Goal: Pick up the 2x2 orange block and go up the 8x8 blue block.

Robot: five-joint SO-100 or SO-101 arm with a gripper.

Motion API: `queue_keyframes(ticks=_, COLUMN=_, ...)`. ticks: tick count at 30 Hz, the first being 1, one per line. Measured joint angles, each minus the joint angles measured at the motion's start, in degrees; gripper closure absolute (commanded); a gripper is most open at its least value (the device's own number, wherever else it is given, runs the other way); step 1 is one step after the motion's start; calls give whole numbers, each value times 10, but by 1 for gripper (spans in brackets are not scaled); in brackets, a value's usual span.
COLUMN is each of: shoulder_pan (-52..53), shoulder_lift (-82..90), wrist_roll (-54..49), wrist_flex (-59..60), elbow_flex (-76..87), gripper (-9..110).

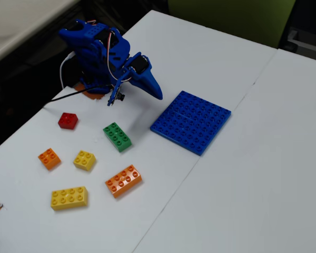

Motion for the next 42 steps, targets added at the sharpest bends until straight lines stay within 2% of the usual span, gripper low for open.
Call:
queue_keyframes(ticks=14, shoulder_pan=8, shoulder_lift=0, wrist_roll=-7, wrist_flex=-14, elbow_flex=0, gripper=101)
queue_keyframes(ticks=19, shoulder_pan=20, shoulder_lift=-16, wrist_roll=-105, wrist_flex=-42, elbow_flex=-31, gripper=101)
queue_keyframes(ticks=24, shoulder_pan=27, shoulder_lift=-107, wrist_roll=-184, wrist_flex=-36, elbow_flex=-127, gripper=101)
queue_keyframes(ticks=28, shoulder_pan=40, shoulder_lift=-209, wrist_roll=-231, wrist_flex=31, elbow_flex=-264, gripper=101)
queue_keyframes(ticks=33, shoulder_pan=42, shoulder_lift=-327, wrist_roll=-352, wrist_flex=161, elbow_flex=-446, gripper=101)
queue_keyframes(ticks=42, shoulder_pan=120, shoulder_lift=-497, wrist_roll=-659, wrist_flex=397, elbow_flex=-679, gripper=100)
